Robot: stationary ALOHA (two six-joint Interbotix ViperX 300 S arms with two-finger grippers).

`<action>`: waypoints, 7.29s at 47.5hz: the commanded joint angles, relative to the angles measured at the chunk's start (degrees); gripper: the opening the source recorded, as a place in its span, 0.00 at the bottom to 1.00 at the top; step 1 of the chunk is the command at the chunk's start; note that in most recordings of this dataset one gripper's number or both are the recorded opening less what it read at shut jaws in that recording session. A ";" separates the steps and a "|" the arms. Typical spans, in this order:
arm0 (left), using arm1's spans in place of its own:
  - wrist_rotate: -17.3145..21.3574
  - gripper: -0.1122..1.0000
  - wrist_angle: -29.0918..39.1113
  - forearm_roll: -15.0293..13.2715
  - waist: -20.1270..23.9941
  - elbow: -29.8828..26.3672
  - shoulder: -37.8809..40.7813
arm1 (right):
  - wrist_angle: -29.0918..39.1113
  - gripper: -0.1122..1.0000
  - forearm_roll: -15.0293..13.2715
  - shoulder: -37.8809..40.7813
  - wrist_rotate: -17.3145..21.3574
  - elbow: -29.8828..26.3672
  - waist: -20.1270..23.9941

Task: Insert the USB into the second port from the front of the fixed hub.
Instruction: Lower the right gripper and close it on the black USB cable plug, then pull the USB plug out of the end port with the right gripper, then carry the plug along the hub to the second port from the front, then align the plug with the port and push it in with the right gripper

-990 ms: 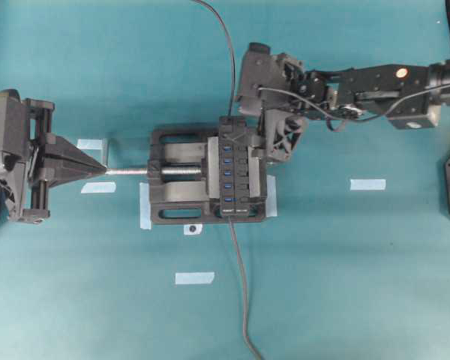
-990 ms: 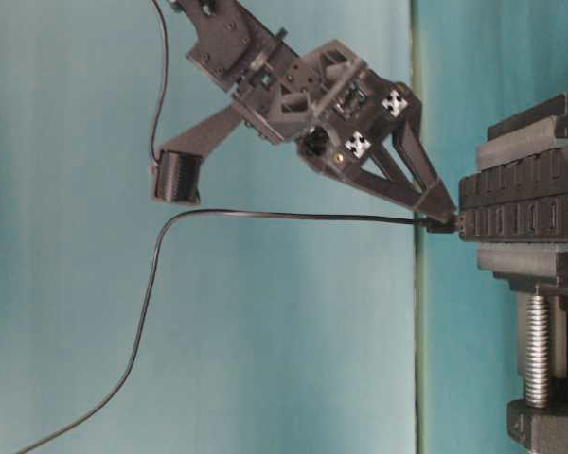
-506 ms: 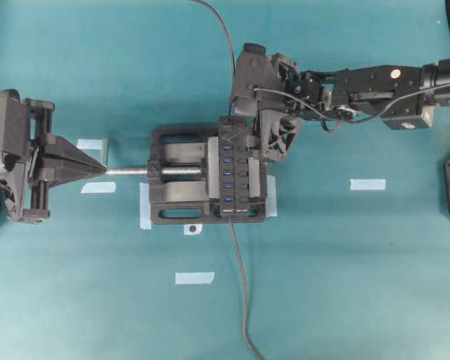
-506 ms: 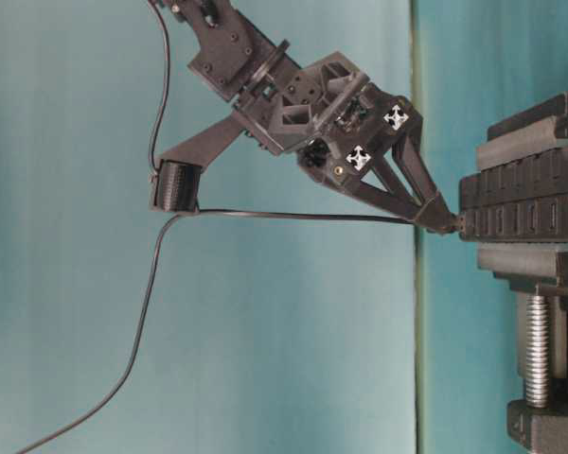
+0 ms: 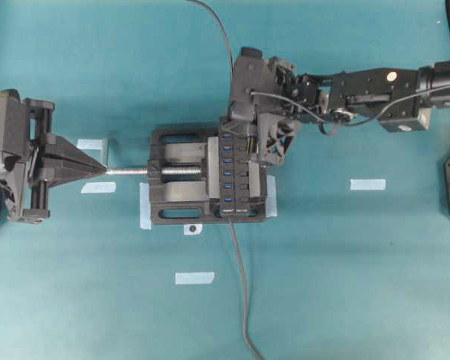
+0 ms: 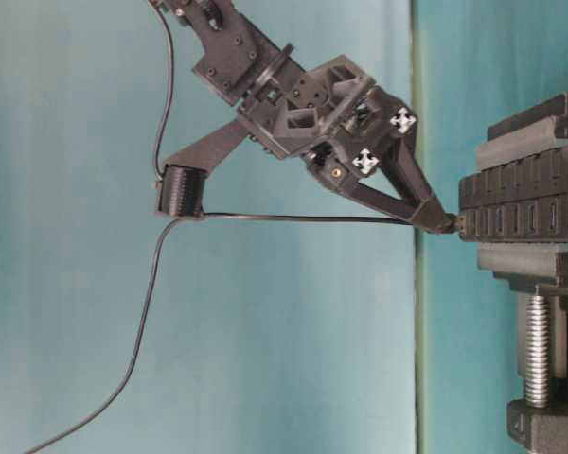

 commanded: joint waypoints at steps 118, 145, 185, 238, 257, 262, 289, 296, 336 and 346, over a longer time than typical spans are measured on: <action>-0.18 0.10 -1.14 0.09 0.09 -0.88 -0.44 | 8.44 0.19 2.37 -7.65 7.21 -2.64 10.02; -0.18 0.10 -1.14 0.09 0.09 -0.88 -0.44 | 6.24 0.19 2.37 -4.13 8.88 -1.58 11.60; -0.18 0.10 -1.14 0.09 0.09 -0.70 -0.44 | 5.10 0.19 2.29 -3.34 8.88 -0.62 11.95; -0.18 0.10 -1.14 0.09 0.09 -0.18 -0.53 | 5.45 0.19 1.41 -1.85 8.61 -0.53 11.34; -0.18 0.10 -1.41 0.09 0.09 -0.18 -0.53 | 5.89 0.19 1.41 -1.05 8.61 -0.53 11.43; -0.18 0.10 -1.49 0.09 0.09 -0.18 -0.53 | 6.50 0.19 1.41 -0.79 8.70 -0.53 11.43; -0.18 0.10 -1.49 0.09 0.09 -0.18 -0.53 | 7.56 0.19 1.49 -0.26 8.96 0.26 11.69; -0.26 0.10 -1.49 0.09 0.09 -0.18 -0.53 | 7.56 0.19 1.49 -0.26 8.96 0.44 11.78; -0.18 0.10 -1.49 0.09 0.09 -0.09 -0.53 | 8.61 0.19 1.67 1.23 8.96 0.53 12.39; -0.18 0.10 -1.49 0.09 0.09 -0.18 -0.53 | 8.61 0.19 1.67 1.23 8.96 0.53 12.39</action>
